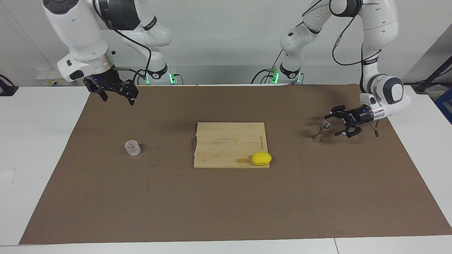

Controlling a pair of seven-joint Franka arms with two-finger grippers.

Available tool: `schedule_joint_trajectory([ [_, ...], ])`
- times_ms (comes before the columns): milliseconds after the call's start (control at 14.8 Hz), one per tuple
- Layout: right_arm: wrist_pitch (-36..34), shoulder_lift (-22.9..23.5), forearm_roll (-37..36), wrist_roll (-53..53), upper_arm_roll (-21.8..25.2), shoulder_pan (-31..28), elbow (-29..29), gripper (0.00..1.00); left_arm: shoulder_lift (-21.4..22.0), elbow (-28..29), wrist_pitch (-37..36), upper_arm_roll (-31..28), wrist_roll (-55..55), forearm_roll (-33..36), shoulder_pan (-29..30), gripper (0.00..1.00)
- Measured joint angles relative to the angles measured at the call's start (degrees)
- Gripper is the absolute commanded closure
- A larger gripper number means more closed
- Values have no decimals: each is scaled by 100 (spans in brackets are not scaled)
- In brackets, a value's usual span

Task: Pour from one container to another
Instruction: 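Close the left gripper around the small dark cup, then carry the dark cup with the left gripper onto the cutting board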

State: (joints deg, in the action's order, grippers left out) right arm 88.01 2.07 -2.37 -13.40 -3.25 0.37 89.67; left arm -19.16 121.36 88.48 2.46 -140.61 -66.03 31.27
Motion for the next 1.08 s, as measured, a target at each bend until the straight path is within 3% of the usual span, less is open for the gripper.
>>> schedule_joint_trajectory([
  [271,0,0,0,0,0,0,0,0,0,50,-27,7,0,-367,-176,0],
  [881,0,0,0,0,0,0,0,0,0,54,-14,-2,0,-402,-253,0],
  [1085,0,0,0,0,0,0,0,0,0,65,-11,-3,0,-402,-258,6],
])
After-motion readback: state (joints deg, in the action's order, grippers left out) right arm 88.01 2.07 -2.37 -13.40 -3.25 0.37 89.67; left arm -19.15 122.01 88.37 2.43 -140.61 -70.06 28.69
